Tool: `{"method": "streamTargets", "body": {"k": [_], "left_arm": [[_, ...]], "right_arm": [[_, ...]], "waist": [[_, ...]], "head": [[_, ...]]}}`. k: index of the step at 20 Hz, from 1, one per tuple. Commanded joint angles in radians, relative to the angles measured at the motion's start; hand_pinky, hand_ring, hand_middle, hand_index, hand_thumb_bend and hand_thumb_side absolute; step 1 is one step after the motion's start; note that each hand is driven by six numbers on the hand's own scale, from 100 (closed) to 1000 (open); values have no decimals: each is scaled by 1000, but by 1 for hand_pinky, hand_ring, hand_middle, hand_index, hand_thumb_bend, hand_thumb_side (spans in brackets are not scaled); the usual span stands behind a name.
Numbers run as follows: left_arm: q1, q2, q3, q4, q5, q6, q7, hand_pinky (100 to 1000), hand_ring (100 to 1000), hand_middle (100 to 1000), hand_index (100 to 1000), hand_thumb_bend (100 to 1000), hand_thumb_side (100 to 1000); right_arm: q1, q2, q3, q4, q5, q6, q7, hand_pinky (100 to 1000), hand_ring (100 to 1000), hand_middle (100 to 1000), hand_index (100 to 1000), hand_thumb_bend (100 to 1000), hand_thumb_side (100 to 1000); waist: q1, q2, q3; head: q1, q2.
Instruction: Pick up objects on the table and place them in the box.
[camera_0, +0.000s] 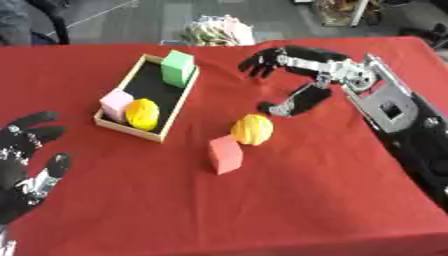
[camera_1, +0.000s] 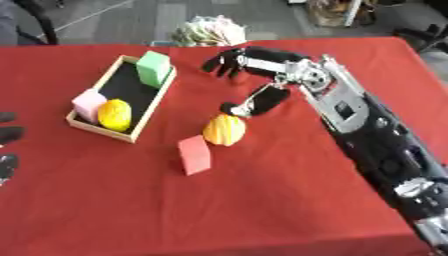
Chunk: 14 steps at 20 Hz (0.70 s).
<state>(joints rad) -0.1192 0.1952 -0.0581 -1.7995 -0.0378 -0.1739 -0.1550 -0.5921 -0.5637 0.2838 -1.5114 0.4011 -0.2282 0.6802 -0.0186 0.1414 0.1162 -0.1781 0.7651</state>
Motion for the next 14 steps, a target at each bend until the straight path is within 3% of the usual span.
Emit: {"method": "streamTargets", "body": {"k": [1,8,14], "left_arm": [[-4,21,10,-11,-2,-1,4,815,736,757,817,623,459],[-4,19,9,-12,-1,-1,2,815,737,758,818,624,458],[-4,18,9,-13,1,-1,3,815,738,758,818,624,458]], "right_arm": [[-3,-22,5,18,73,-23,39,796,851,878,939,311,113],[3,24,9,136,229,-71,-22,787,839,865,923,340,100],[-3,53,-4,204,299,-90,-99,779,828,854,915,362,107]], "waist": [[-7,-28,1],[-5,-27,6],[-3,-27,9]], "head": [[2,-5],[1,-3],[-1,-2]]}}
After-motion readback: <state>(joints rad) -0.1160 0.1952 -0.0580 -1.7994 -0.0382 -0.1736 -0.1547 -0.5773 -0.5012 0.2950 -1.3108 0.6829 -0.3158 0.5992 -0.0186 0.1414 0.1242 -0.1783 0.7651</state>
